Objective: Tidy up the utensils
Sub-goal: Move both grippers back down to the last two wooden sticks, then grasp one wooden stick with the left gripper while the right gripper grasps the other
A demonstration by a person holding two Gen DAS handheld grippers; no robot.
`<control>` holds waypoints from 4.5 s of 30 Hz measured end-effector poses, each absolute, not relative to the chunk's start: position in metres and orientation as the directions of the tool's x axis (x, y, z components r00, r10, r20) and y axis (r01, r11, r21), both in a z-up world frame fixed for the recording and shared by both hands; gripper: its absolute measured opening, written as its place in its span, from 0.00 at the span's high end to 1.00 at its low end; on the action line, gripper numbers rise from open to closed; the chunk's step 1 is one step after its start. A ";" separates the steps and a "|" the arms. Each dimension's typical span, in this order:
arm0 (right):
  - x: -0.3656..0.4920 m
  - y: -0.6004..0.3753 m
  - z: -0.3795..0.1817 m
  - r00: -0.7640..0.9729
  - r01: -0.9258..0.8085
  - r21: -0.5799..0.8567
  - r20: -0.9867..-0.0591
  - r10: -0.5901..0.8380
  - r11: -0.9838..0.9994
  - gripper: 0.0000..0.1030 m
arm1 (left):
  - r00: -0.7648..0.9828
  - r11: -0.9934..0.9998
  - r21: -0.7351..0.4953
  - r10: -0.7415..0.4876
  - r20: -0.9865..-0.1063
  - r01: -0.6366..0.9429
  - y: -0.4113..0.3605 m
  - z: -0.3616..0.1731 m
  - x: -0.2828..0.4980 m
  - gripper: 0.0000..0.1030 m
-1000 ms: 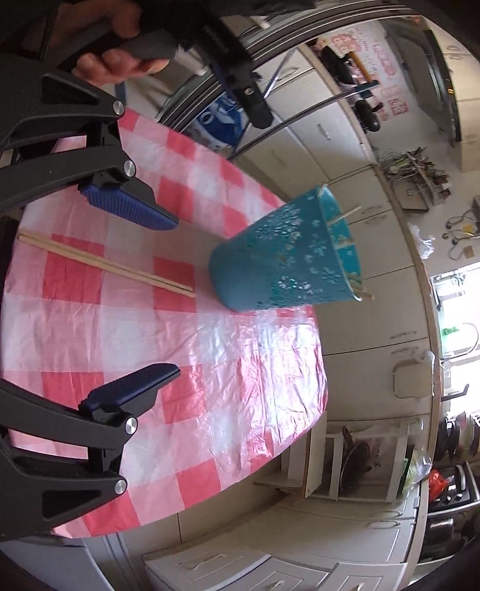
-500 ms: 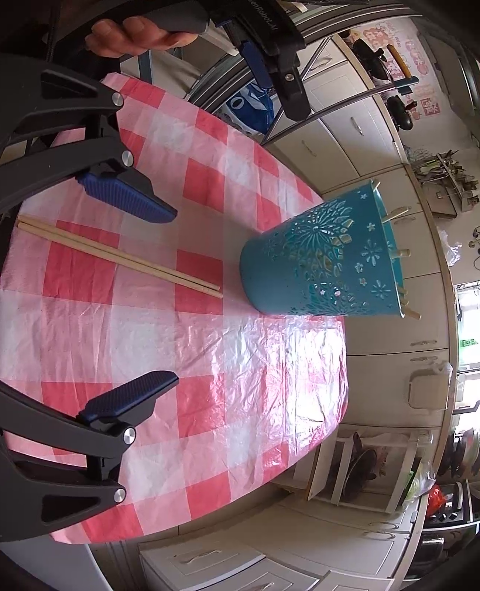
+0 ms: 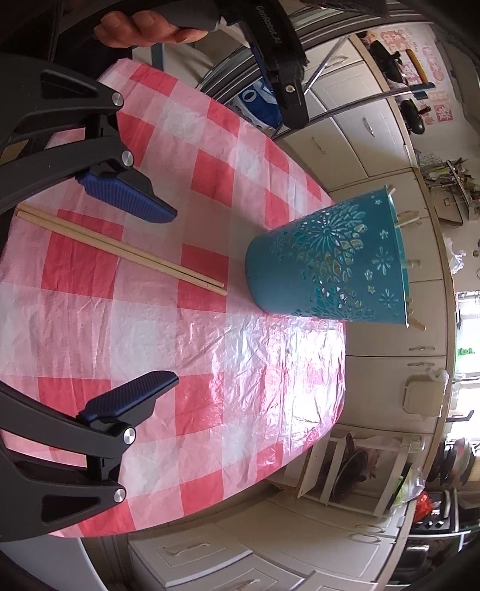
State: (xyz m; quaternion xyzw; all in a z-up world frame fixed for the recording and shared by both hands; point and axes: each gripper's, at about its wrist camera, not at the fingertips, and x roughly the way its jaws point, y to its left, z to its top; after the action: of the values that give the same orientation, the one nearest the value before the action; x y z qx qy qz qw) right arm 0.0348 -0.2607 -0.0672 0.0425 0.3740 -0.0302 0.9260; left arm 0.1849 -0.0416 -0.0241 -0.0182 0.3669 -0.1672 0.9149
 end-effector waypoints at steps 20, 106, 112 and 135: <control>0.045 -0.231 -0.085 0.691 0.042 -0.154 -0.709 -0.140 0.987 0.23 | 0.650 0.946 -0.128 -0.300 -0.698 0.299 -0.045 -0.032 0.188 0.07; 0.050 -0.254 -0.097 0.646 0.095 -0.101 -0.751 -0.139 0.990 0.29 | 0.559 0.959 -0.126 -0.251 -0.791 0.253 -0.041 -0.059 0.206 0.08; 0.054 -0.254 -0.097 0.655 0.077 -0.046 -0.751 -0.086 0.996 0.42 | 0.552 0.960 -0.118 -0.243 -0.798 0.252 -0.043 -0.062 0.207 0.08; 0.065 -0.264 -0.105 0.646 0.055 -0.050 -0.760 -0.073 0.997 0.75 | 0.536 0.937 -0.075 -0.260 -0.803 0.342 -0.083 -0.065 0.199 0.08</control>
State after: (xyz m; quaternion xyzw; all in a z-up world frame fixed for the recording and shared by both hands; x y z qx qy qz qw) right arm 0.0654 -0.2638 -0.1049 -0.0110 0.4191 -0.0353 0.9072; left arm 0.1989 -0.0827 -0.0646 0.0457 0.4499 -0.1718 0.8752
